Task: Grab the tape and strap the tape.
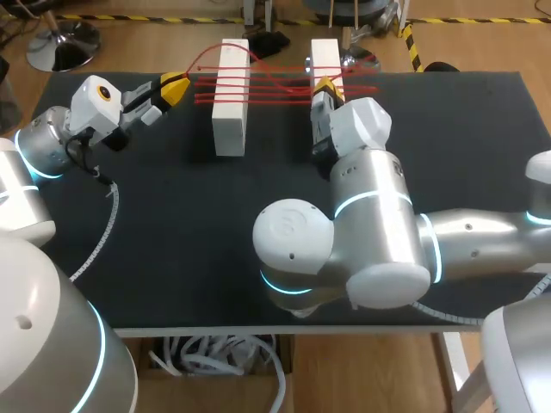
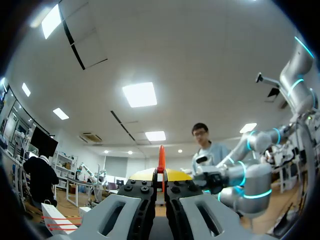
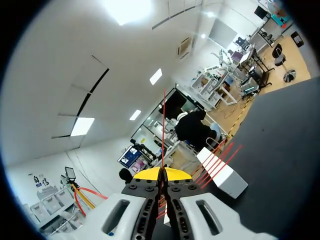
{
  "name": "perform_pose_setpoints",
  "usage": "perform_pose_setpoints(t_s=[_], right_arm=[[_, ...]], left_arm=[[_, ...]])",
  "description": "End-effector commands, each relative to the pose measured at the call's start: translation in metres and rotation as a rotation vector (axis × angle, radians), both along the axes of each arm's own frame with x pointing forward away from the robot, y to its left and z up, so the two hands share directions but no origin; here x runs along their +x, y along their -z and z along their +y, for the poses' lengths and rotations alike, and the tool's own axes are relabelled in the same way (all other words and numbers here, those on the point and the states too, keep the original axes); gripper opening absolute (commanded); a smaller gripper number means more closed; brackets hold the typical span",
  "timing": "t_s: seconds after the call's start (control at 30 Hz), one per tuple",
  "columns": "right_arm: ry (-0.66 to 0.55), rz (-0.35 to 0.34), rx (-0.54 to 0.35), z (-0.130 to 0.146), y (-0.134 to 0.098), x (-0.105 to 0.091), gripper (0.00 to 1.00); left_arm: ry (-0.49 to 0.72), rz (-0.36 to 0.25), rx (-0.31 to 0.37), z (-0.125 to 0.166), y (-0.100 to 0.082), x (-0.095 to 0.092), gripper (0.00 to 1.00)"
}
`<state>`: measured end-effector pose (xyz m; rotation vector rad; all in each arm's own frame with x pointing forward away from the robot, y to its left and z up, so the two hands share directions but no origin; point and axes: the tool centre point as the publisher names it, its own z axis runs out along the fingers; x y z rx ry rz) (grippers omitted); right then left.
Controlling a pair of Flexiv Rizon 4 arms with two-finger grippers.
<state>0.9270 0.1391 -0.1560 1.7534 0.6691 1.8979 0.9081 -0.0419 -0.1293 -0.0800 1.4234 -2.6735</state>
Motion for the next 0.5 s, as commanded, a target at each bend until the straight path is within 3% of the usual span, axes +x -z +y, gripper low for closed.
perform_pose_setpoints(t_s=[0.03, 0.27, 0.5], right_arm=[[0.008, -0.021, -0.037, 0.003, -0.006, -0.005, 0.0], [0.044, -0.078, -0.152, 0.003, -0.019, -0.01, 0.0], [0.069, -0.127, -0.199, 0.001, -0.03, -0.009, 0.0]], left_arm=[[0.0, 0.0, -0.001, 0.0, 0.0, 0.0, 0.0], [0.0, 0.0, -0.001, 0.0, 0.0, 0.0, 0.0], [0.0, 0.0, -0.001, 0.0, 0.0, 0.0, 0.0]])
